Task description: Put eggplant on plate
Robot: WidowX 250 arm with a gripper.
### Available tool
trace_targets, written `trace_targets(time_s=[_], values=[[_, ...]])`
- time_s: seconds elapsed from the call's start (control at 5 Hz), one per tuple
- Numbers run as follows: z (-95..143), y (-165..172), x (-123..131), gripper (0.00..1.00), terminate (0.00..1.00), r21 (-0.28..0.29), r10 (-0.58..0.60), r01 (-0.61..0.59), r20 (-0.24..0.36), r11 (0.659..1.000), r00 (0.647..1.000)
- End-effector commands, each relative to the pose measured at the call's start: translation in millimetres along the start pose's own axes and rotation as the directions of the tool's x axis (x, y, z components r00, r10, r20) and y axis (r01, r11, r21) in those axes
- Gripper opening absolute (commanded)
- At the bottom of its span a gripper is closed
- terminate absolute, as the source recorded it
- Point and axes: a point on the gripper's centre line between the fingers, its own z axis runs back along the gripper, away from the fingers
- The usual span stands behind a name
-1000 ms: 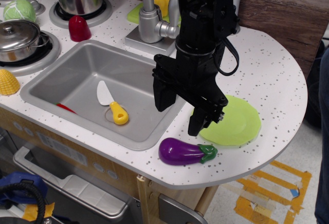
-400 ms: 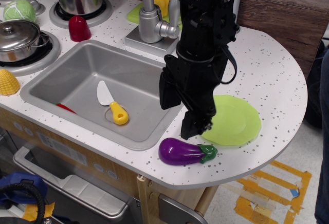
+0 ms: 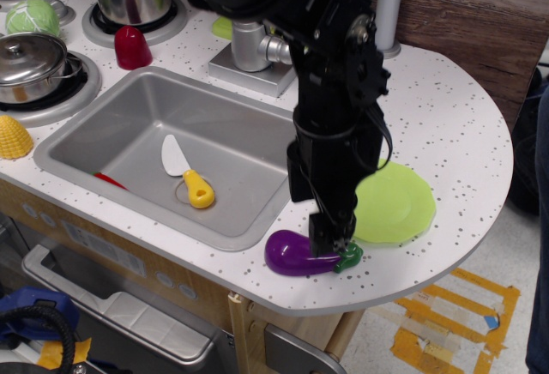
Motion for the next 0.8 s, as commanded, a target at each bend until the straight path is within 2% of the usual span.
trace_targets(time_s=[0.0, 0.6], values=[[-7.6, -2.9, 1.5, 1.0, 0.0, 0.002, 0.003, -0.003, 0.045, 1.0, 0.999], [-28.7, -3.4, -5.2, 1.0, 0.0, 0.027, -0.022, 0.02, 0.072, 0.999, 0.997]])
